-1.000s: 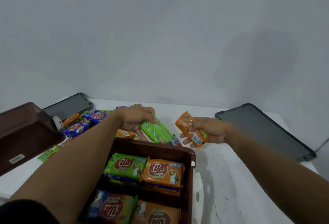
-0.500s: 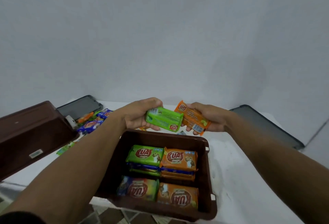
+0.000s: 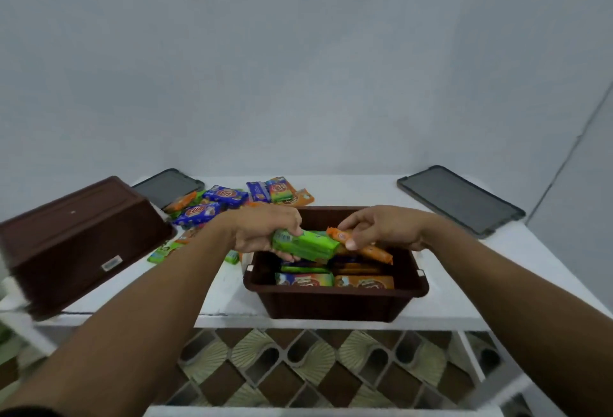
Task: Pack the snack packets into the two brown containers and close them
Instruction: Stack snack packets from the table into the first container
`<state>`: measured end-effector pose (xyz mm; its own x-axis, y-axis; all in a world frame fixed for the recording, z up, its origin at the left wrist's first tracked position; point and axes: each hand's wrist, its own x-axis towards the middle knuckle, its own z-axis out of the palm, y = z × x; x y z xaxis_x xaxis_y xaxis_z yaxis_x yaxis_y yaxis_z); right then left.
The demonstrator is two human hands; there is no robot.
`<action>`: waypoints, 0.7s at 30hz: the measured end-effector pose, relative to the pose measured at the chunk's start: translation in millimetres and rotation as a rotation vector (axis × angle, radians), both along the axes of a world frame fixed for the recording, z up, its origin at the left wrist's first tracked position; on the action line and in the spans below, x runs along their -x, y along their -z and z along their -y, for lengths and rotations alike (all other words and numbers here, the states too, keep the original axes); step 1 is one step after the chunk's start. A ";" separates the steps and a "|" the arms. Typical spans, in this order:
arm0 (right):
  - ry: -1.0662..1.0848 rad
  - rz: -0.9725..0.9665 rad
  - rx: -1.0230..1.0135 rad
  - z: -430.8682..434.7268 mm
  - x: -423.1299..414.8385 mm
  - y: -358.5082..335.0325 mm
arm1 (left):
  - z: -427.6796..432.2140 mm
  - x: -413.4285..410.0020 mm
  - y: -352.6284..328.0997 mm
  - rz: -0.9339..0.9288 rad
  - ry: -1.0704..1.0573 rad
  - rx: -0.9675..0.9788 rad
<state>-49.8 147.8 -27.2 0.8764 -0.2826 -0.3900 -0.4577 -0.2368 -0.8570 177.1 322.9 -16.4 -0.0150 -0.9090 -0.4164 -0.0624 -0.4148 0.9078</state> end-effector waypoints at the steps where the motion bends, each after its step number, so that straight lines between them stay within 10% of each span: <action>1: 0.012 -0.018 0.066 -5.0 3.0 2.9 | -1.9 3.3 2.0 0.041 0.021 0.025; 11: -0.188 -0.248 0.690 -32.6 16.0 4.3 | -10.6 30.1 15.0 0.588 0.212 0.037; 21: -0.276 -0.318 0.689 -35.4 5.9 15.9 | -10.8 47.0 11.6 0.848 0.356 -0.090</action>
